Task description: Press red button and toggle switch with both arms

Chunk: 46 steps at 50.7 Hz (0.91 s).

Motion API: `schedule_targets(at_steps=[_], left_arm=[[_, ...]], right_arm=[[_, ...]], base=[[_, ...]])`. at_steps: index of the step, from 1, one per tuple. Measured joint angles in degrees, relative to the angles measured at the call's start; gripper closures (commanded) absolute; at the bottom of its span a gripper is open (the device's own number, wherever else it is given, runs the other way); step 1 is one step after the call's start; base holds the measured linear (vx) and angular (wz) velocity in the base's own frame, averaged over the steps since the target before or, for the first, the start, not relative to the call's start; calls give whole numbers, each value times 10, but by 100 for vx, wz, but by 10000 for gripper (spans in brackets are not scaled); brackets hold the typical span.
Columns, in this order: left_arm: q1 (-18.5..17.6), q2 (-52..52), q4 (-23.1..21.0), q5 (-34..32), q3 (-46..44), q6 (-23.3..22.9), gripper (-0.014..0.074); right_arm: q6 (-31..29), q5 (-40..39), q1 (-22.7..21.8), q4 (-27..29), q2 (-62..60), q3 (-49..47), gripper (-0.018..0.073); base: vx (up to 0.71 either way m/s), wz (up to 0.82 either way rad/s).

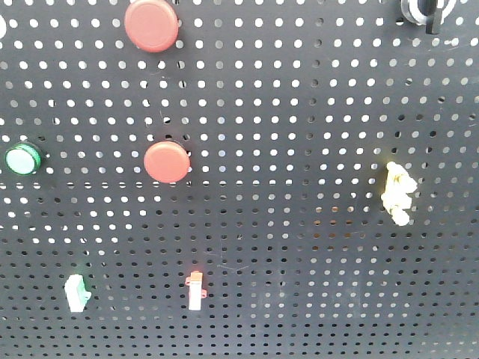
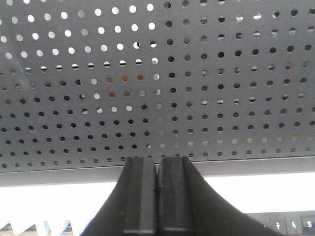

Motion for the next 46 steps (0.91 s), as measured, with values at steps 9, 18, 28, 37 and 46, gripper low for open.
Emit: schedule_targets(at_steps=[9, 18, 28, 37, 46], left_arm=[[0, 0, -1, -67, 0, -7, 595], [0, 0, -12, -117, -39, -76, 595], [0, 27, -11, -71, -233, -58, 595], [0, 153, -11, -35, -418, -18, 595], [0, 308, -12, 63, -592, -13, 595]], right_arm=[[3, -75, 0, 2, 0, 0, 562], [26, -92, 0, 2, 0, -61, 562], [26, 6, 0, 0, 55, -266, 562], [20, 89, 0, 0, 180, -476, 562], [19, 138, 0, 0, 295, -613, 562]], base=[[0, 0], [0, 0], [0, 0], [0, 0], [0, 0]])
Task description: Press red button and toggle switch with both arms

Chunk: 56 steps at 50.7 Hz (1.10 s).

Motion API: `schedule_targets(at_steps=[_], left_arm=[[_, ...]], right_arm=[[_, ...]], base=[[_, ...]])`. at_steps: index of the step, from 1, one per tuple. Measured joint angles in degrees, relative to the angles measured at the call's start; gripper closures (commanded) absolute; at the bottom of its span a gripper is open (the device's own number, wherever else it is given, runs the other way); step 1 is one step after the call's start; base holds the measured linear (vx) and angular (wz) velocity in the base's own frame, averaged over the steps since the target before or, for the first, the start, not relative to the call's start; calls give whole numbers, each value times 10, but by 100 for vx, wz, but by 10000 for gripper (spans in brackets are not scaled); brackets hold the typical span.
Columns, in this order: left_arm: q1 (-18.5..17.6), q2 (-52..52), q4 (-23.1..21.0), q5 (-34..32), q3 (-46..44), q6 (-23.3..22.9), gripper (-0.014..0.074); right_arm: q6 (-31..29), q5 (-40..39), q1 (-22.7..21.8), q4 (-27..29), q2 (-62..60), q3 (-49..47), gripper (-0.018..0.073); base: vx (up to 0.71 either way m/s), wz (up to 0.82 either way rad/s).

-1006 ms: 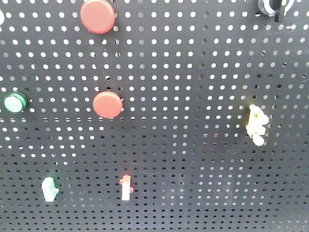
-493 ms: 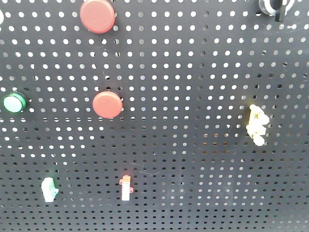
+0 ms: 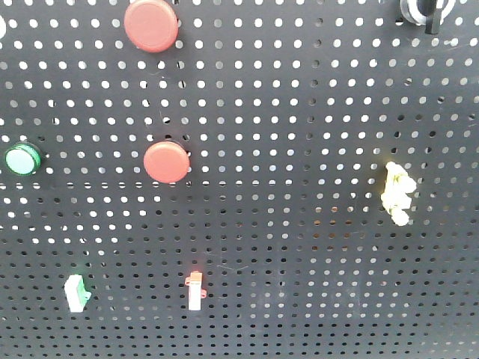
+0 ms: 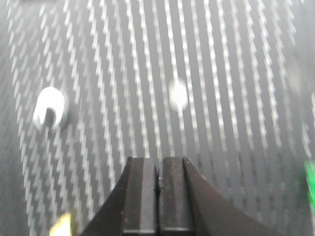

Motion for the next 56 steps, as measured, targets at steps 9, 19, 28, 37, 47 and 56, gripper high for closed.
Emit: schedule_targets(at_steps=[9, 19, 28, 37, 47, 56], left_arm=[[0, 83, -1, 61, -61, -2, 595], [0, 99, -96, 90, -78, 46, 595], [-20, 139, -357, 154, -124, 308, 595], [-48, 232, -602, 273, -181, 539, 595], [-65, 324, -660, 287, -266, 576, 595], [-79, 385, -666, 293, -329, 564, 595]], right_arm=[[0, 17, 0, 4, 59, -29, 562], [0, 43, 0, 26, 67, -29, 562], [0, 49, 0, 32, 67, -30, 562], [0, 50, 0, 32, 67, -30, 562], [0, 50, 0, 32, 67, -30, 562], [0, 50, 0, 32, 67, -30, 562]], base=[[0, 0], [0, 0], [0, 0], [0, 0], [0, 0], [0, 0]])
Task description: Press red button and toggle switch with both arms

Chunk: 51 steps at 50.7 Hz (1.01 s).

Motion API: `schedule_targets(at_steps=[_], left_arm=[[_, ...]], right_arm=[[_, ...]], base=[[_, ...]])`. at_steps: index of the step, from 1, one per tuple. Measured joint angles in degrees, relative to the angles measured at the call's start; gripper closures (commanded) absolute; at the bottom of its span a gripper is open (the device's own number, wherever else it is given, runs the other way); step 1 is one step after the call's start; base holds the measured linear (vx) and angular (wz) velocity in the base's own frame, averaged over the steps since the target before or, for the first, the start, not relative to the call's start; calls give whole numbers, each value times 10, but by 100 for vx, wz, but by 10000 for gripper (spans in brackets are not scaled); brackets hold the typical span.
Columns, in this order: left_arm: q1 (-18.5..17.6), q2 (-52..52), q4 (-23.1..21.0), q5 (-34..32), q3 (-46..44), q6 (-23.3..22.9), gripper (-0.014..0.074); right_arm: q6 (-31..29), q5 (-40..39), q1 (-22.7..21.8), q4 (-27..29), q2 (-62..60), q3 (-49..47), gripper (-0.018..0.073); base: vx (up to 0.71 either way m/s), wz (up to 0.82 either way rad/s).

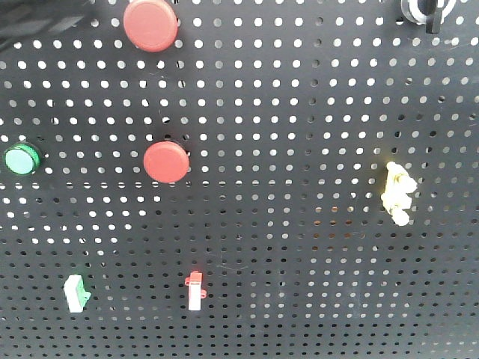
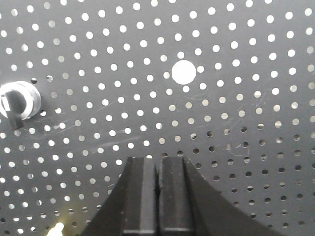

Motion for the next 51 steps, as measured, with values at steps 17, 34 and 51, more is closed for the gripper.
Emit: schedule_targets(at_steps=[17, 34, 51], left_arm=[[-14, 50, -5, 14, -23, -18, 595], [-14, 61, -9, 6, -25, -20, 595], [-19, 66, 7, 11, -29, -23, 595]], right_arm=[[0, 0, 0, 0, 0, 0, 562], [0, 0, 0, 0, 0, 0, 562], [0, 0, 0, 1, 0, 0, 562]], base=[[0, 0], [0, 0], [0, 0]])
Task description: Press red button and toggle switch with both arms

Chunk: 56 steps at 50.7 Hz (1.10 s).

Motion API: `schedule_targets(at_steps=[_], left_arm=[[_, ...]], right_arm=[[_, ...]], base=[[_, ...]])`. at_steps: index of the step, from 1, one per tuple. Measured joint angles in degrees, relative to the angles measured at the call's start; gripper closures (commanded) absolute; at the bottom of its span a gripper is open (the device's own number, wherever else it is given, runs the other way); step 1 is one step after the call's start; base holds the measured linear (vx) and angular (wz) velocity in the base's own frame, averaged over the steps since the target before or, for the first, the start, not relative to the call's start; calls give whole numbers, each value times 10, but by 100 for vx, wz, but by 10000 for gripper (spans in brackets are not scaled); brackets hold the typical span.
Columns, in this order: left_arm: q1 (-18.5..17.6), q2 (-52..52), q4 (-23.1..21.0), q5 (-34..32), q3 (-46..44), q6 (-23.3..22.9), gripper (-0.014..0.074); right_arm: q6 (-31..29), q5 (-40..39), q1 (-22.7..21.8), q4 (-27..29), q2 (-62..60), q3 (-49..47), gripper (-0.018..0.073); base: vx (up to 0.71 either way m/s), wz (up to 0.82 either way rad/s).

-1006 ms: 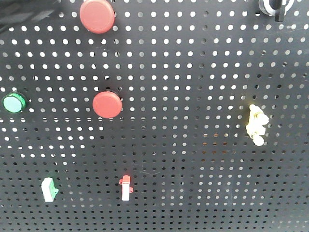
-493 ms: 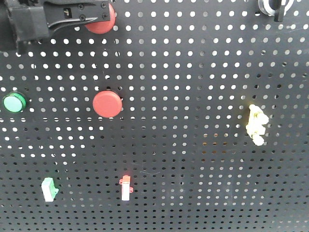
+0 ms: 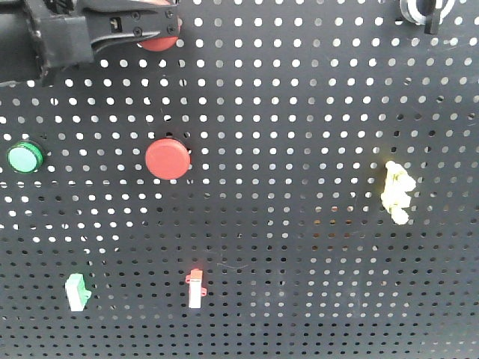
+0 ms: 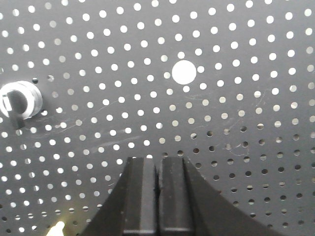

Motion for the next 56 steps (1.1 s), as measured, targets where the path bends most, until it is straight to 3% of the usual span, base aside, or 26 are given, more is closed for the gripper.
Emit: schedule_targets(at_steps=[7, 16, 23, 27, 31, 34, 39, 46, 49, 56], left_arm=[[0, -14, 17, 22, 1, -1, 595], [1, -68, 85, 31, 17, -18, 595], [1, -130, 134, 33, 52, -52, 595], [1, -168, 154, 29, 91, -64, 595], [1, -202, 164, 14, 134, -67, 595], [1, -223, 169, -3, 160, -68, 595], [1, -251, 172, -32, 205, -72, 595], [1, -273, 172, -48, 235, -78, 595], [1, -274, 172, -48, 237, -78, 595], [1, -274, 172, -48, 237, -80, 595]], right_arm=[[1, 0, 0, 14, 0, 0, 562], [-2, 18, 0, 60, 0, 0, 562], [-82, 48, 1, 120, 1, 0, 562], [-179, 63, 1, 202, 6, 0, 562], [-299, 80, 1, 321, 20, 0, 562], [-434, 100, 1, 463, 41, 0, 562], [-604, 122, 1, 660, 87, 0, 562], [-755, 133, 1, 868, 151, -1, 562], [-789, 135, 1, 903, 175, -5, 562], [-808, 135, 21, 911, 225, -44, 562]], base=[[0, 0], [0, 0], [0, 0], [0, 0], [0, 0], [0, 0], [0, 0], [0, 0], [0, 0], [0, 0]])
